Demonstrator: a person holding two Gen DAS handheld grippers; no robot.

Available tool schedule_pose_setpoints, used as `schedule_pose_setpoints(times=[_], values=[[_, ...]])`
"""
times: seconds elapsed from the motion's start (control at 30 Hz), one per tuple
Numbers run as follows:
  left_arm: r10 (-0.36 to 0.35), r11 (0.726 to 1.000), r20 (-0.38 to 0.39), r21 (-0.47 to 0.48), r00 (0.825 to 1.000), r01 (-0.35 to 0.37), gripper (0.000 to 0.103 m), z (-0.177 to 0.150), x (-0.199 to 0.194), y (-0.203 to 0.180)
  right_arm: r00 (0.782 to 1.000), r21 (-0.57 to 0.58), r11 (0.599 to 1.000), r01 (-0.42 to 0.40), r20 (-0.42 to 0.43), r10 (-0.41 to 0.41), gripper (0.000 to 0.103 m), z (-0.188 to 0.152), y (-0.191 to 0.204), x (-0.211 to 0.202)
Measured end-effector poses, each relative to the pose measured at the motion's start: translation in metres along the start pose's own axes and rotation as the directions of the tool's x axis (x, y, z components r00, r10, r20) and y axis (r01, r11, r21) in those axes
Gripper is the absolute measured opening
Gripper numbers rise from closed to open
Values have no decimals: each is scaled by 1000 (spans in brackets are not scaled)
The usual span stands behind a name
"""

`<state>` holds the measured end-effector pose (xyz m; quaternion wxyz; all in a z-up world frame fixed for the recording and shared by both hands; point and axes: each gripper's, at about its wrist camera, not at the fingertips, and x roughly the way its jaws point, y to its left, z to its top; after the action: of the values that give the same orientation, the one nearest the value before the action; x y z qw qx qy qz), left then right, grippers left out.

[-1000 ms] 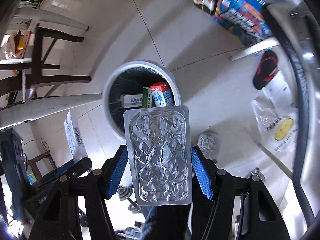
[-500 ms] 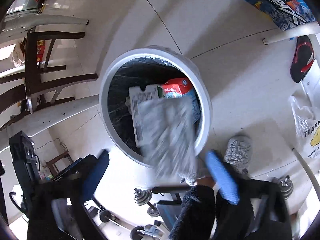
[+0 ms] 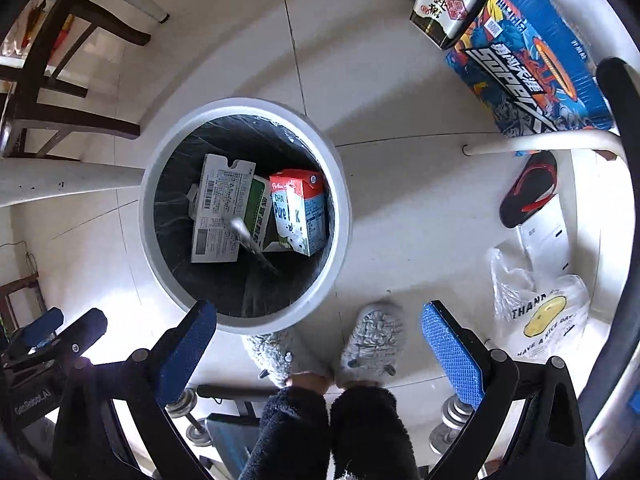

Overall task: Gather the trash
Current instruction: 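Open the left tool over the bin to drop the white leaflet, then grasp the black cup lid with the right tool while the left tool grasps the clear plastic bag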

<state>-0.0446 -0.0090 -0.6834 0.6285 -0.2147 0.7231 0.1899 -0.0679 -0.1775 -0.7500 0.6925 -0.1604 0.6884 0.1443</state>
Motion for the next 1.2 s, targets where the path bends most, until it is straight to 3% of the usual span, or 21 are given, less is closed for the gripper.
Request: schedule_pose_setpoints(times=[0.33,0.57,1.0,1.2], values=[[5,1000,16,-10,1000,-5,103,-21,-38,-1,999,-60,998,24,33,-22,103,-17,9,-48],[-3,1000,15,6,1000,3,103,-41,-88,-7,999,-82,996,23,47,-19,103,-35,11,-98],[-45,998,88,41,995,42,103,-77,-225,-9,993,-97,995,-5,119,17,103,-77,27,-263],[-60,998,153,37,986,55,103,-77,-297,-2,989,-103,994,-25,142,40,103,-92,39,-346]])
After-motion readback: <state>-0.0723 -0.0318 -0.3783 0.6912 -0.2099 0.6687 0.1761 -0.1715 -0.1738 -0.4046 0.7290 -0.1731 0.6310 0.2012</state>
